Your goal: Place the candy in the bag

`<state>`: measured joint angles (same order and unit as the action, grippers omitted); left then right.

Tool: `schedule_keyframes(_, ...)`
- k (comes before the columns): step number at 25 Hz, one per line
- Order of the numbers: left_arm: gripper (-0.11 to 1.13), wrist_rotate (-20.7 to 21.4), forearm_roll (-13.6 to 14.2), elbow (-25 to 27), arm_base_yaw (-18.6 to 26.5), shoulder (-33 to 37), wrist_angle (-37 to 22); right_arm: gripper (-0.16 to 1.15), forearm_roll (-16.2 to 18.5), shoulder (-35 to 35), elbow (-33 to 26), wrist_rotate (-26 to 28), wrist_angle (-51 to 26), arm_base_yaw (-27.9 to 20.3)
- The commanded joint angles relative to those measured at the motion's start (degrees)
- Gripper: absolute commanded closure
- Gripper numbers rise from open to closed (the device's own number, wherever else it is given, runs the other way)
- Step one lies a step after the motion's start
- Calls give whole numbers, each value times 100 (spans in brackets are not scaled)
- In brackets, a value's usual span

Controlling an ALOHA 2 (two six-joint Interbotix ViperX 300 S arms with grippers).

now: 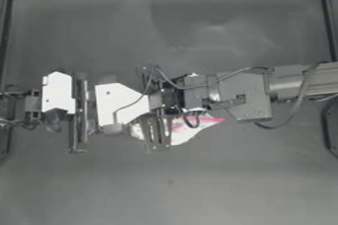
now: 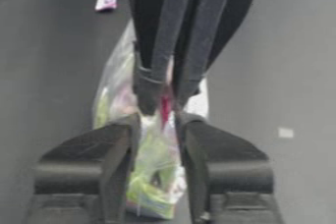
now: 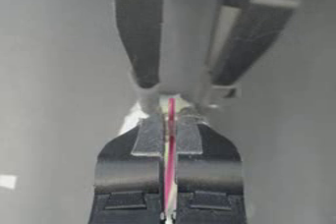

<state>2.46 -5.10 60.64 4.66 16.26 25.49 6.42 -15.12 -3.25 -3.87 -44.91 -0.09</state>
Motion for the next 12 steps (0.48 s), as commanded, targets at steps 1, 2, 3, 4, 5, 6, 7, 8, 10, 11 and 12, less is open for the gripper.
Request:
schedule_keyframes(1, 40, 9, -9, -114, 0, 62, 53, 92, -9, 272, -62, 0, 26, 18)
schedule_keyframes(2, 40, 9, -9, -114, 0, 62, 44, 92, -9, 272, -62, 0, 18, 18)
schedule_keyframes(3, 40, 9, -9, -114, 0, 62, 44, 92, -9, 272, -62, 0, 26, 18)
schedule_keyframes(4, 40, 9, -9, -114, 0, 62, 44, 92, -9, 272, -62, 0, 18, 18)
schedule_keyframes(5, 40, 9, -9, -114, 0, 62, 53, 92, -18, 272, -62, 0, 26, 18)
schedule_keyframes(6, 40, 0, -9, -123, 0, 62, 44, 93, -18, 272, -62, 0, 26, 18)
schedule_keyframes(7, 41, 0, -9, -114, 0, 62, 53, 93, -18, 272, -62, 0, 26, 18)
schedule_keyframes(8, 41, 0, -9, -123, 0, 53, 44, 93, -18, 272, -62, 0, 26, 26)
schedule_keyframes(10, 42, 0, 0, -114, 9, 62, 53, 93, -9, 264, -62, 0, 26, 35)
schedule_keyframes(11, 42, 9, -9, -114, 0, 62, 53, 93, -18, 264, -53, 0, 26, 35)
schedule_keyframes(12, 42, 9, 0, -123, 0, 62, 53, 93, -18, 255, -53, 0, 26, 35)
